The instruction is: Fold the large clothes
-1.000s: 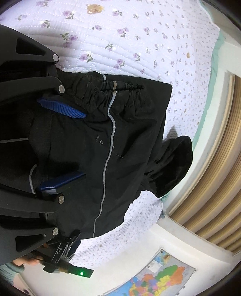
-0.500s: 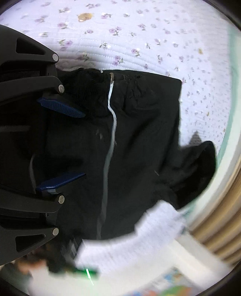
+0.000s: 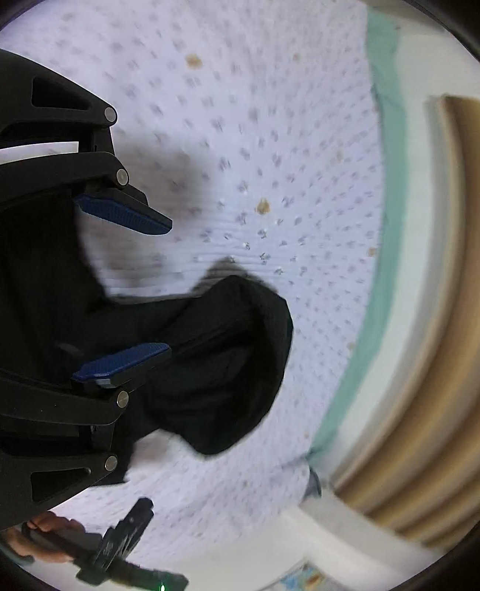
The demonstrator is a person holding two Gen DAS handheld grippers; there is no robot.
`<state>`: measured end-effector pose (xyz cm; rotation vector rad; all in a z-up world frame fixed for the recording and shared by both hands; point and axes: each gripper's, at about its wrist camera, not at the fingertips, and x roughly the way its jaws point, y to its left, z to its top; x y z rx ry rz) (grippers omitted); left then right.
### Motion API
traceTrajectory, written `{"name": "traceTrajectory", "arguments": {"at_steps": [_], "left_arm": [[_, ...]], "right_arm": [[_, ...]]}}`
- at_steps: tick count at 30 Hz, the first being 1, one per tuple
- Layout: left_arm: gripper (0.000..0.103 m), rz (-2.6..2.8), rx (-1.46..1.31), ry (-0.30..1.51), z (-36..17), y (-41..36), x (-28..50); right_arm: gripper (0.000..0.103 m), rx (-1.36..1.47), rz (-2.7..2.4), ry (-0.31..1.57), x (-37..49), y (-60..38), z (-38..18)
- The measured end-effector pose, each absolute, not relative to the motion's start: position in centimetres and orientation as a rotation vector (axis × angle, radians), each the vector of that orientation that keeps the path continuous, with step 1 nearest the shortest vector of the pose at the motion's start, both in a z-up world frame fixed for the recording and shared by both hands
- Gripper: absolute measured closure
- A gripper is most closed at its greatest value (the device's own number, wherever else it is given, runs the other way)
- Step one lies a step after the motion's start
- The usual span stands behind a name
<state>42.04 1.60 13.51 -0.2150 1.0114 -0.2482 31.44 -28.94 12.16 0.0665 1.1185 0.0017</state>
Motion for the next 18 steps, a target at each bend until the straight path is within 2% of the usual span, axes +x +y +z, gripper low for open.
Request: {"name": "traceTrajectory", "arguments": {"at_steps": [4, 10, 11, 12, 13, 14, 18], "left_arm": [[0.041, -0.209, -0.234, 1.066, 9.1, 0.5, 47.6], [0.041, -0.267, -0.292, 1.112, 4.9, -1.6, 51.3], [0.042, -0.267, -0.297, 1.116, 4.4, -1.8, 51.9], [0.060, -0.251, -0.298, 1.132, 3.7, -1.9, 52.6], [0.079, -0.240, -0.297, 1.148, 3.3, -2.0, 53.0], [0.089, -0.248, -0.301, 1.173, 3.0, -1.8, 53.3], [0.093, -0.272, -0.332, 1.066, 7.1, 1.0, 51.4]], "right_arm": [[0.010, 0.065, 0.022, 1.178, 38.2, -28.2, 8.0], [0.013, 0.149, 0.029, 1.235, 42.8, -28.6, 3.1], [0.017, 0.171, 0.044, 1.246, 43.4, -28.6, 2.2], [0.038, 0.180, 0.056, 1.262, 43.8, -28.5, 1.4], [0.080, 0.173, 0.057, 1.282, 44.2, -28.4, 0.8], [0.093, 0.153, 0.051, 1.312, 44.5, -28.2, 0.2], [0.096, 0.089, 0.041, 1.193, 43.4, -29.0, 3.3]]}}
